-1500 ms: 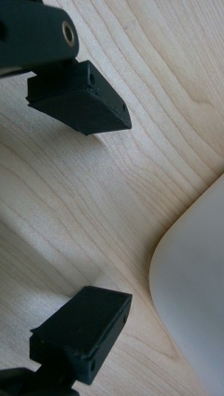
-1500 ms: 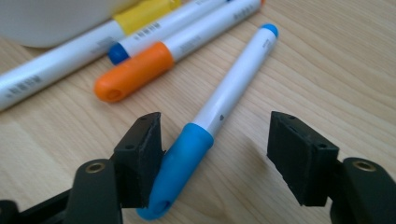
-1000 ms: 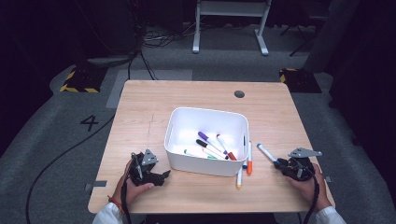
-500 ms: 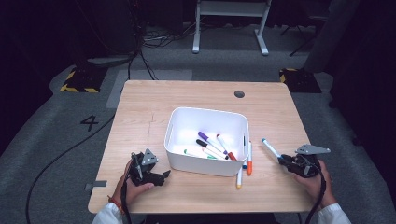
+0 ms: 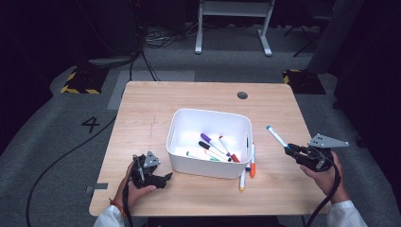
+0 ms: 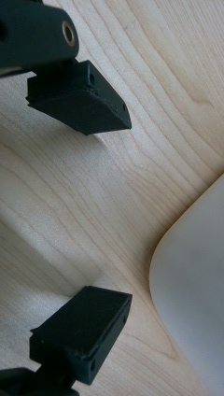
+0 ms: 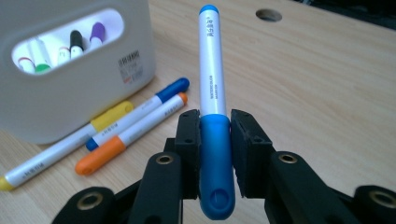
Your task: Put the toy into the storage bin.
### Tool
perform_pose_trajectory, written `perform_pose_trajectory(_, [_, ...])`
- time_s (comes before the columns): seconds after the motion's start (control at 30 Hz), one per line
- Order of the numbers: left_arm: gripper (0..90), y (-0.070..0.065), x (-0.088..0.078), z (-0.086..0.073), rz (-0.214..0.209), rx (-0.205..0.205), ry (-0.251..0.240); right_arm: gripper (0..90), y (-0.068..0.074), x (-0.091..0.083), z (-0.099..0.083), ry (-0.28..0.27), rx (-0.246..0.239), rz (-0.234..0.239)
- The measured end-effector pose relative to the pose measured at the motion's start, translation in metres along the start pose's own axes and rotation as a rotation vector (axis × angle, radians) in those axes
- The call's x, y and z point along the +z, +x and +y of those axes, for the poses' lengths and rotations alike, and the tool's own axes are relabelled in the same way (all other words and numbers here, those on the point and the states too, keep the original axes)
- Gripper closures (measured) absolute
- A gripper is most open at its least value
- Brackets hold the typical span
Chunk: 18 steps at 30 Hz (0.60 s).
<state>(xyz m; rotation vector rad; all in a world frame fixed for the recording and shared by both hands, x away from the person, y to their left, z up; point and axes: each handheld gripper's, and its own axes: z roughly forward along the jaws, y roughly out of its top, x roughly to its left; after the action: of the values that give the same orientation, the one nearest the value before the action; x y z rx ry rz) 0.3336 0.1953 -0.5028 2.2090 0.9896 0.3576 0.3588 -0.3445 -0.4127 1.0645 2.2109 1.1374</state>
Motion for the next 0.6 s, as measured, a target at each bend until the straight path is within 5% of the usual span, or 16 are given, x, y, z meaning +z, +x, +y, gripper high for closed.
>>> perform_pose_trajectory(0.6, [15.3,0.0,0.0,0.0,0.004,-0.001,0.0,74.1,0.036,0.005,0.08,-0.07,-0.155,0.134])
